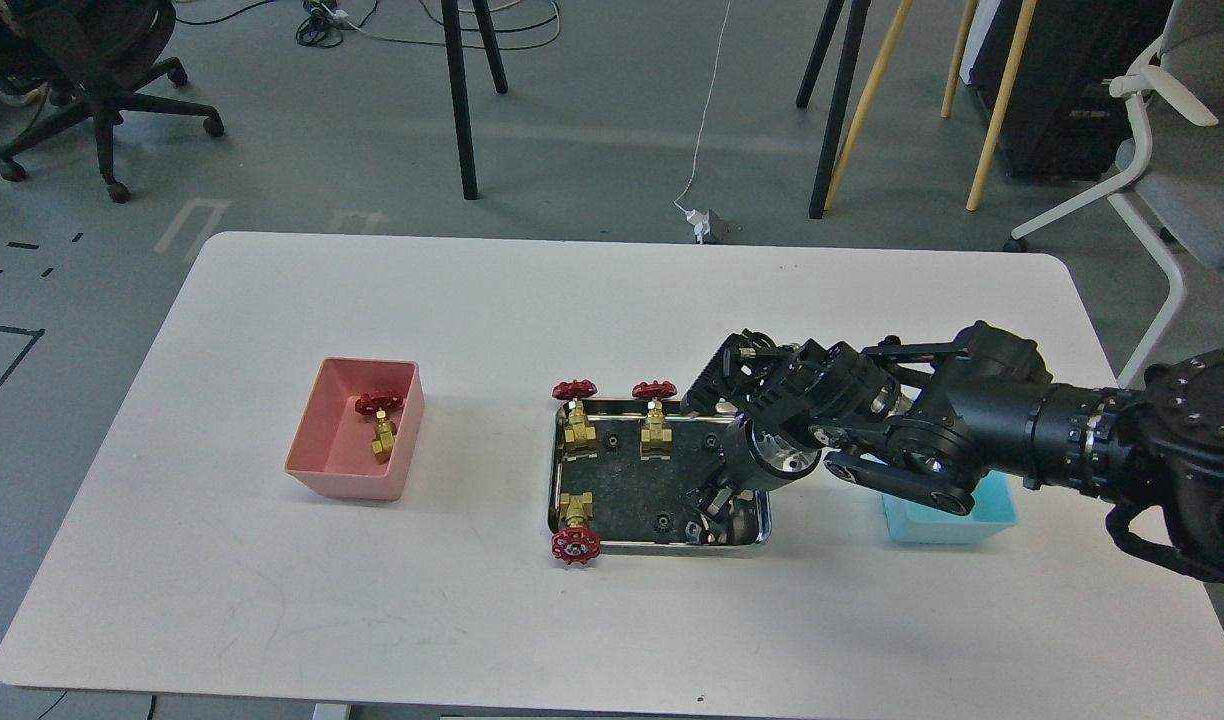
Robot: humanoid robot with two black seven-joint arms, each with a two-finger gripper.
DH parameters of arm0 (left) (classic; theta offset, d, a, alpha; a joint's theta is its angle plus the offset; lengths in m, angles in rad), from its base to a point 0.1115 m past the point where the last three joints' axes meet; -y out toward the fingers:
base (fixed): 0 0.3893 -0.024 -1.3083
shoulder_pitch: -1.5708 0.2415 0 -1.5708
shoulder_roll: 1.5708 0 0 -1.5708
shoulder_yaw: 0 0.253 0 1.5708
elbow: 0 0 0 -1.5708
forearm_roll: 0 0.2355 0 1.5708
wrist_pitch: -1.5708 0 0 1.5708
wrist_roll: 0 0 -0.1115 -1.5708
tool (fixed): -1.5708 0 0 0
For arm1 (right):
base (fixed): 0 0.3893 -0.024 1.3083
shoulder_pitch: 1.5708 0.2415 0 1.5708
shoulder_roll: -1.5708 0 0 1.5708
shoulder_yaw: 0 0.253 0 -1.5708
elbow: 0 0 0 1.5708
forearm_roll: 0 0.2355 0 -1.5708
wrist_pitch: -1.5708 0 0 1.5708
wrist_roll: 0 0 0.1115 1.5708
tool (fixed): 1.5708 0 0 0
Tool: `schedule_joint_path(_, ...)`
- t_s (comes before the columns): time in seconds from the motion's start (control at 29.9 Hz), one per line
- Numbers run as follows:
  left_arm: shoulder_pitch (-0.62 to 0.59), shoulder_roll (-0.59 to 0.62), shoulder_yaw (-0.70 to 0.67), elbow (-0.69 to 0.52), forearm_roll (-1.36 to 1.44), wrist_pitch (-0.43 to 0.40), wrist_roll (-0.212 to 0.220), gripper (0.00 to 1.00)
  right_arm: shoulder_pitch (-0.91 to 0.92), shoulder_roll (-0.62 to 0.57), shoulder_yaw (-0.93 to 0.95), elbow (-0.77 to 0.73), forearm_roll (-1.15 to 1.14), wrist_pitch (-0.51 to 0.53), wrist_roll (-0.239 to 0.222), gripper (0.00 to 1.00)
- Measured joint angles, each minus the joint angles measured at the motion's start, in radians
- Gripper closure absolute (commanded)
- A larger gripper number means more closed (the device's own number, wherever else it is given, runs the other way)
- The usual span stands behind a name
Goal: Place valve in pink box and gear in blue box
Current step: 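Close the right gripper on the small black gear in the tray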
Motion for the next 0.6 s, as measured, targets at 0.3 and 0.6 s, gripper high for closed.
schedule_joint_path(0.3, 0.0, 0.001, 0.0, 0.0, 0.0, 0.0, 0.0, 0.05, -0.01, -0.005, -0.003, -0.001, -0.001, 0.0, 0.0, 0.59)
schedule_joint_path(0.6, 0.0, 0.002, 0.001, 0.001, 0.0, 0.0, -0.001, 0.05, -0.013, -0.008, -0.029, -0.001, -0.002, 0.0, 0.0, 0.62)
